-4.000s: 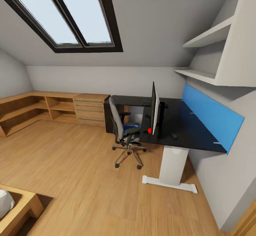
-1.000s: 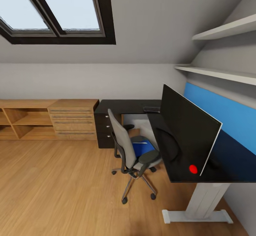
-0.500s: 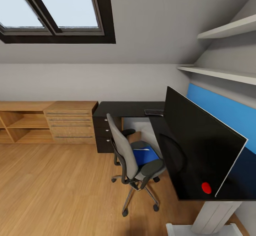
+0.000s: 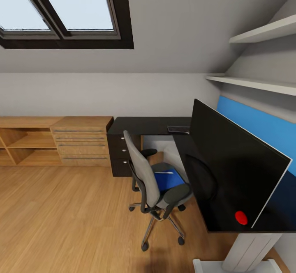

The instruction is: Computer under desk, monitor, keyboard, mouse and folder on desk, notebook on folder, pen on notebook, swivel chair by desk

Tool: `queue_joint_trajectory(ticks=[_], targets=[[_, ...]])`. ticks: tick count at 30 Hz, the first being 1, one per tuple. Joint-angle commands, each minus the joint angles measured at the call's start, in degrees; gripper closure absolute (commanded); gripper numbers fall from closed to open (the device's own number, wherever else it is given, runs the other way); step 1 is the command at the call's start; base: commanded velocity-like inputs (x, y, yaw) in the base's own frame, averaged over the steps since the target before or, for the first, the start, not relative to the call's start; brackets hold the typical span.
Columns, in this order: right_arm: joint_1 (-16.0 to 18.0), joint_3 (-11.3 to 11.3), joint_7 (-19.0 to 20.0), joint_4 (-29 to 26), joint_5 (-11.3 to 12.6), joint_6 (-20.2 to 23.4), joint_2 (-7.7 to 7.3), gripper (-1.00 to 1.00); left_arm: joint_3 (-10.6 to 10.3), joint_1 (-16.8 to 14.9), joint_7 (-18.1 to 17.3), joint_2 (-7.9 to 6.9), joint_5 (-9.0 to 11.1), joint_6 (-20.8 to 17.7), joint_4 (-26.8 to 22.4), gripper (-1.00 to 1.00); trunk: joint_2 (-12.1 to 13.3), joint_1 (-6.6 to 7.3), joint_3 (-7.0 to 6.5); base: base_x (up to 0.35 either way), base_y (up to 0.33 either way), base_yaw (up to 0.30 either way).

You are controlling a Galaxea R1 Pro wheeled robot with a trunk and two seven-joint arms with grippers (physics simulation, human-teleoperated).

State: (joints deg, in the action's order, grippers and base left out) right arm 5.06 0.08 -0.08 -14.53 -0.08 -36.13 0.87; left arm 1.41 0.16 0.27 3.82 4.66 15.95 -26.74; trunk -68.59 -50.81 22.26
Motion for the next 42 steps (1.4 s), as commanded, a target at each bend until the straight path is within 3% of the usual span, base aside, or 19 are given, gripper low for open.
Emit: queue_joint_trajectory(ticks=[1,33,37,40,42], targets=[[0.04,0.00,-0.01,0.04,0.00,-0.17,0.01,-1.00,0.07,0.02,-0.05,0.03,0.44,0.06,-0.07,-1.00,-0.45,-0.23,0.24,0.000,0.000,0.000],[0.04,0.00,-0.01,0.04,0.00,-0.18,0.04,-1.00,-0.01,0.01,0.10,-0.12,0.53,-0.40,0.11,-1.00,-13.28,-7.26,5.98,0.000,0.000,0.000],[0.04,0.00,-0.08,0.00,0.00,-0.18,0.01,-1.00,-0.01,0.01,2.75,-0.14,0.65,-0.35,0.11,-1.00,-14.89,-8.14,6.70,0.000,0.000,0.000],[0.04,0.00,-0.09,-0.05,0.00,-0.17,0.01,-1.00,-0.01,0.02,6.62,-0.07,0.77,-0.09,0.11,-1.00,-16.09,-8.79,7.24,0.000,0.000,0.000],[0.04,0.00,-0.09,-0.05,0.00,-0.17,0.01,-1.00,-0.01,0.02,6.99,-0.01,0.78,-0.07,0.08,-1.00,-16.89,-9.23,7.60,0.000,0.000,0.000]])
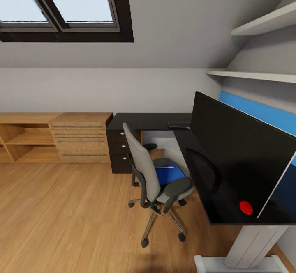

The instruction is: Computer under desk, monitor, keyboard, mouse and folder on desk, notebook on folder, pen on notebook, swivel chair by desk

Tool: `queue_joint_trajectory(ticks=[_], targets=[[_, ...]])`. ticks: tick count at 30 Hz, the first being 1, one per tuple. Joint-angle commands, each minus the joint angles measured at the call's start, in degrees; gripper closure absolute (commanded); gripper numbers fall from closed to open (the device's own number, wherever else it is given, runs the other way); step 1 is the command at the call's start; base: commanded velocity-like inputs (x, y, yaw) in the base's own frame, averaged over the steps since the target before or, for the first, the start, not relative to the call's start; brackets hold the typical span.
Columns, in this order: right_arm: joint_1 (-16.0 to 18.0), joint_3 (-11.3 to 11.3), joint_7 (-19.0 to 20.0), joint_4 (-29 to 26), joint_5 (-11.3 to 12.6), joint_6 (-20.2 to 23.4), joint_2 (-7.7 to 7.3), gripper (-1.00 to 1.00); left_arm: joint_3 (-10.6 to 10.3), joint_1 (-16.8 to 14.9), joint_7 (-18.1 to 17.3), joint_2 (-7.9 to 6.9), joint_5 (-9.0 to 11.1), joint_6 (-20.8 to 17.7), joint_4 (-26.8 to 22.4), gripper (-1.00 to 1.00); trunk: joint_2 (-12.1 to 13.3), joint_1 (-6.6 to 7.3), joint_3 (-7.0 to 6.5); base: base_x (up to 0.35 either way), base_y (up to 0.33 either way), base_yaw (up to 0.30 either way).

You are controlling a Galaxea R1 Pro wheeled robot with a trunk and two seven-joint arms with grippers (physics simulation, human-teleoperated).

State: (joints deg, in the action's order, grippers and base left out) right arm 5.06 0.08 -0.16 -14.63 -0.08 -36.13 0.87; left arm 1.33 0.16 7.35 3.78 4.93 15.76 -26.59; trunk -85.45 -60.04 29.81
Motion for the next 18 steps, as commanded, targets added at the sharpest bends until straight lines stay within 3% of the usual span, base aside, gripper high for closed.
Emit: queue_joint_trajectory(ticks=[1,9,18], targets=[[0.03,0.01,-0.02,0.04,-0.01,-0.19,0.01,-1.00,0.08,0.02,-0.01,0.04,0.50,0.12,-0.08,-1.00,-0.44,-0.23,0.23,0.000,0.000,0.000],[0.03,0.01,-0.02,0.04,-0.01,-0.18,0.01,-1.00,0.08,0.02,0.26,0.02,0.47,0.14,-0.19,-1.00,-3.65,-1.98,1.67,-0.050,0.000,0.000],[0.03,0.01,-0.02,-0.12,-0.01,-0.18,-0.08,-1.00,0.13,0.02,0.29,-0.12,0.52,0.20,-0.21,-1.00,-7.26,-3.96,3.28,-0.291,0.000,0.000]])
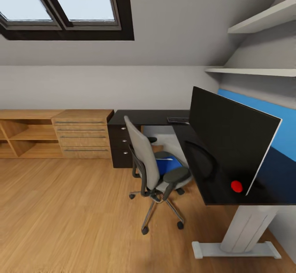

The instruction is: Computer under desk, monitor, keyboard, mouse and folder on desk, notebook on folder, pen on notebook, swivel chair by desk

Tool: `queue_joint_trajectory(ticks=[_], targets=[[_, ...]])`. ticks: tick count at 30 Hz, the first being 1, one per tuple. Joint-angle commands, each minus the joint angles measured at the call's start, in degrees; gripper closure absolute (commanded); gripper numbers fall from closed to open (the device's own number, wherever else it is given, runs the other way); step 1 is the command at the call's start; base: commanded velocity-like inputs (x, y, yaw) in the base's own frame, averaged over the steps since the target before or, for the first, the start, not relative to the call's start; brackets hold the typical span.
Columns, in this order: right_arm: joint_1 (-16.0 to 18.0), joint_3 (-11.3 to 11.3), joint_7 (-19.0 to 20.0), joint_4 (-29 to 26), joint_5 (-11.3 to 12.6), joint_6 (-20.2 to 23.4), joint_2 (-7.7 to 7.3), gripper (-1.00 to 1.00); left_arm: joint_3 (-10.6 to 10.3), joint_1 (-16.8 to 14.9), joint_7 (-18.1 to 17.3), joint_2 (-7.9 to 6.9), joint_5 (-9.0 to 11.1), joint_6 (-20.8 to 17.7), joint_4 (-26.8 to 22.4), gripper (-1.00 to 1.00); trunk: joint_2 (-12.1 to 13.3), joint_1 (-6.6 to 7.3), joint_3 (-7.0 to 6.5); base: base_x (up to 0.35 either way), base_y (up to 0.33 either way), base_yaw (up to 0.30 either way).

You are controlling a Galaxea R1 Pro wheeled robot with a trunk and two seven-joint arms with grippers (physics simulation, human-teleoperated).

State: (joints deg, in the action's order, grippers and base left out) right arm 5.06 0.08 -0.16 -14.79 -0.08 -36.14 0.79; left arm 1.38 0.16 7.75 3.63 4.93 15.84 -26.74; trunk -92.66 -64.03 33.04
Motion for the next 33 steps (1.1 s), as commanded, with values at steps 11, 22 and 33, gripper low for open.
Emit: queue_joint_trajectory(ticks=[11,22,33], targets=[[0.03,0.01,-0.10,-0.06,-0.01,-0.61,-0.16,-1.00,0.11,0.01,-0.10,-0.08,0.65,-0.03,-0.20,-1.00,-4.45,-2.39,2.02,-0.104,0.000,0.000],[3.73,-0.14,-0.19,-4.33,0.03,-2.18,0.14,-1.00,0.06,-3.76,-0.13,0.82,6.55,-10.84,-12.76,-1.00,-8.86,-4.80,4.00,-0.006,0.000,0.000],[19.58,-0.19,-0.37,-7.54,0.58,14.89,2.01,-1.00,0.06,-16.25,-0.04,2.38,8.33,-31.20,-24.71,-1.00,-13.28,-7.22,5.97,0.000,0.000,0.000]])
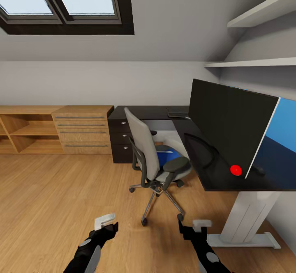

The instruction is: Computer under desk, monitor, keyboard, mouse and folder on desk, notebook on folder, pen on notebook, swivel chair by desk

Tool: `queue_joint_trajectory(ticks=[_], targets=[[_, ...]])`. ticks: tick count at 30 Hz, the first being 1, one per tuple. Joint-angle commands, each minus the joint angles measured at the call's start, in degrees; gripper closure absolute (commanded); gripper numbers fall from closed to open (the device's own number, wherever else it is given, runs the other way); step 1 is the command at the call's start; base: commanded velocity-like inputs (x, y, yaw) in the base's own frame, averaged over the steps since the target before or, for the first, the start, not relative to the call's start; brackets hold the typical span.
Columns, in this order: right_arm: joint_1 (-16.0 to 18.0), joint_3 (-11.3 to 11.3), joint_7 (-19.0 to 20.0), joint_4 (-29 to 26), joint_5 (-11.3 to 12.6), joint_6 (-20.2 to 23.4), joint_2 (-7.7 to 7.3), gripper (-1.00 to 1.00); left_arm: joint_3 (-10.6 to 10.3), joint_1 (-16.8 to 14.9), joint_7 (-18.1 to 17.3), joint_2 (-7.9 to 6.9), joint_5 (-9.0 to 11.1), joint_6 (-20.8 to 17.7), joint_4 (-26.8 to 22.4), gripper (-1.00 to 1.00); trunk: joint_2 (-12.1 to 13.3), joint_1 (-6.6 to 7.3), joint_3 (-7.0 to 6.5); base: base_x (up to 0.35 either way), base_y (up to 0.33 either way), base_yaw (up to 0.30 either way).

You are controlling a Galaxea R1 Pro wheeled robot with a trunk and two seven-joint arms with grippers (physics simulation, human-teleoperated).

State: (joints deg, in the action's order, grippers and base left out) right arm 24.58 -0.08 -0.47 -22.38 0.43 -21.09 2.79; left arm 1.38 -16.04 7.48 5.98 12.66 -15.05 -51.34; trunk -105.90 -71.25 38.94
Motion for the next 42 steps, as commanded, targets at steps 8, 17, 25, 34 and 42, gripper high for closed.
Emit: queue_joint_trajectory(ticks=[8,17,25,34,42], targets=[[4.23,-0.08,-1.03,-0.28,1.27,2.97,1.77,-1.00,0.03,-3.84,0.25,1.34,0.65,-1.64,-3.13,-1.00,-3.25,-1.76,1.51,0.000,0.000,0.000],[13.87,-0.01,-8.83,3.75,1.89,11.08,5.83,-1.00,-0.01,-8.61,0.93,3.58,0.64,-2.11,-1.42,-1.00,-6.86,-3.73,3.12,0.000,0.000,0.000],[19.56,0.04,-9.58,8.57,1.75,15.47,7.21,-1.00,0.02,-8.91,0.40,1.62,0.53,-2.61,2.19,-1.00,-10.07,-5.49,4.56,0.000,0.000,0.000],[20.06,0.53,-7.00,9.21,4.83,14.48,7.21,-1.00,0.19,-8.92,0.39,1.16,0.58,-2.17,-0.05,-1.00,-13.68,-7.47,6.18,0.000,0.000,0.000],[19.32,0.61,-6.86,-1.67,4.76,14.86,7.21,-1.00,0.19,-8.72,0.51,0.98,0.47,-2.45,-9.77,-1.00,-16.89,-9.22,7.61,0.000,0.000,0.000]])
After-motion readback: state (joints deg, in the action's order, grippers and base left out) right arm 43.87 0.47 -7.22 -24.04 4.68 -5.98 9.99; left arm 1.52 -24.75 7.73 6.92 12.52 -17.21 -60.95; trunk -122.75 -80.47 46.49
